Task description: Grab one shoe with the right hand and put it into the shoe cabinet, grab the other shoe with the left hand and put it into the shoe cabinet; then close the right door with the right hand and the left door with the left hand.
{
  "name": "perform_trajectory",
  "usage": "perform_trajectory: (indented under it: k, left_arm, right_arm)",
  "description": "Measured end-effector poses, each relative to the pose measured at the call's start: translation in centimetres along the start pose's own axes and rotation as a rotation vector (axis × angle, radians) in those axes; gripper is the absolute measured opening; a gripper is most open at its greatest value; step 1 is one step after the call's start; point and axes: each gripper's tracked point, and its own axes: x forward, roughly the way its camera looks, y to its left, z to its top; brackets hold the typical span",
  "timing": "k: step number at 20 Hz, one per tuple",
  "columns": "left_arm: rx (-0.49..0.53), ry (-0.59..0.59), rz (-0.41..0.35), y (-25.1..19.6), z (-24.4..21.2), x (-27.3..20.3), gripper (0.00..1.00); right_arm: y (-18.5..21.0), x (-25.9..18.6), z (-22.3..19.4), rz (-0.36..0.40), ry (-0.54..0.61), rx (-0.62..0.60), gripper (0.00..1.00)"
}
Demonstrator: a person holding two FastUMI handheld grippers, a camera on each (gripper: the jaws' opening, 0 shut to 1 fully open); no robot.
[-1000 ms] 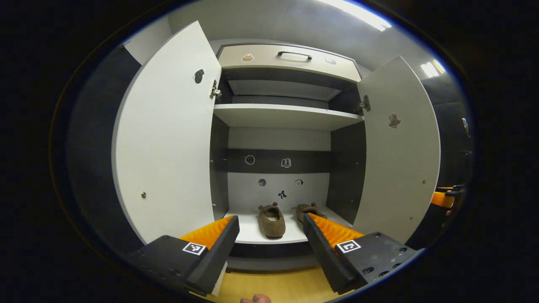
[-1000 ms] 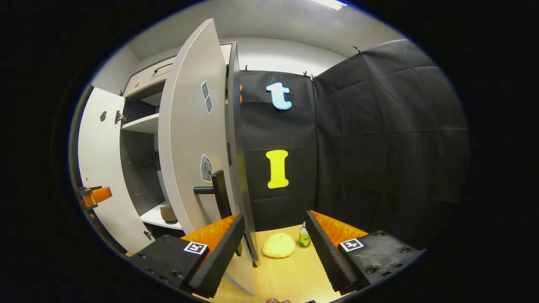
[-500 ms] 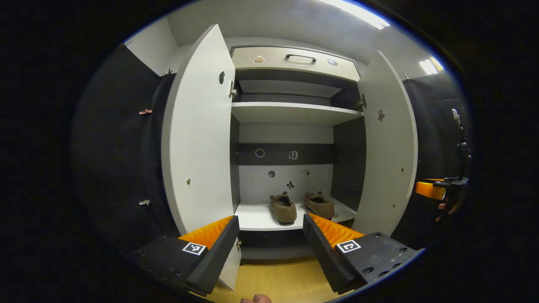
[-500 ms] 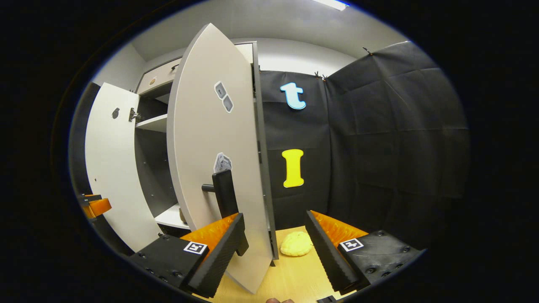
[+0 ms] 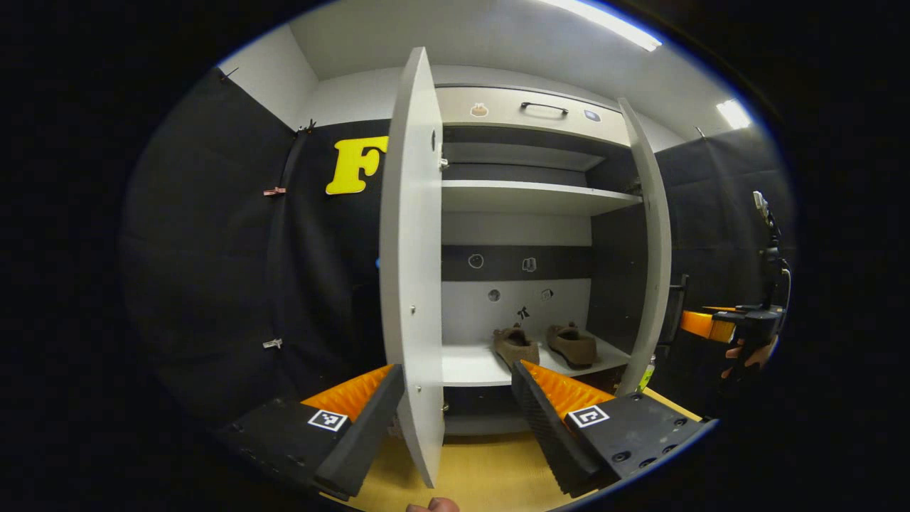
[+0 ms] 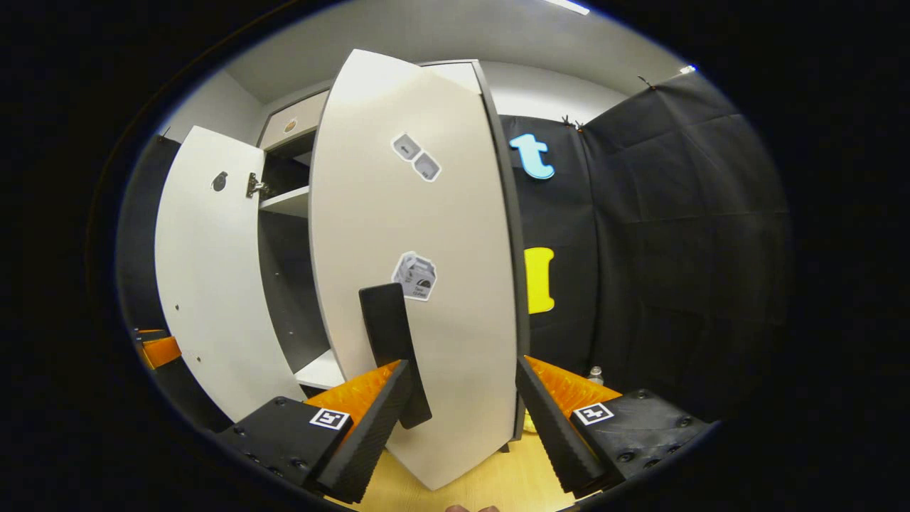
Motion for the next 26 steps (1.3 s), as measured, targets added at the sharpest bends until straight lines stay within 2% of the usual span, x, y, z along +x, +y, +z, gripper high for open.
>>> perform_trajectory:
  k: [7,12,15,16,19,23,24,26]
  left_arm:
    - [-0.022,-0.003,0.120,8.3,0.4,0.0,0.97]
    - [0.018,-0.028,0.198,13.6,1.3,0.7,0.97]
    - [0.031,-0.021,0.196,14.7,1.2,2.8,0.94]
    - [0.032,-0.014,0.194,14.9,1.0,3.5,0.96]
    - [0.014,0.013,0.180,15.0,-0.2,5.4,0.96]
    - [0.038,0.037,0.164,14.5,-1.0,5.8,0.97]
    - [0.052,0.037,0.170,14.3,-1.0,6.0,0.91]
    - [0.081,0.047,0.176,14.1,-1.2,5.9,0.92]
  right_arm:
    - [4.9,-0.5,-0.4,0.081,-0.004,-0.012,0.98]
    - [5.9,-1.6,0.0,0.088,-0.015,-0.030,0.98]
    - [6.2,-2.0,0.0,0.090,-0.011,-0.029,0.98]
    - [6.1,-2.2,0.0,0.090,-0.011,-0.034,0.98]
    - [5.4,-2.7,-0.2,0.081,-0.004,-0.044,0.98]
    - [4.5,-3.1,-0.3,0.077,0.006,-0.032,0.98]
    - [4.3,-3.2,-0.3,0.071,0.009,-0.030,0.98]
    - [3.5,-3.3,-0.7,0.047,0.023,-0.034,0.98]
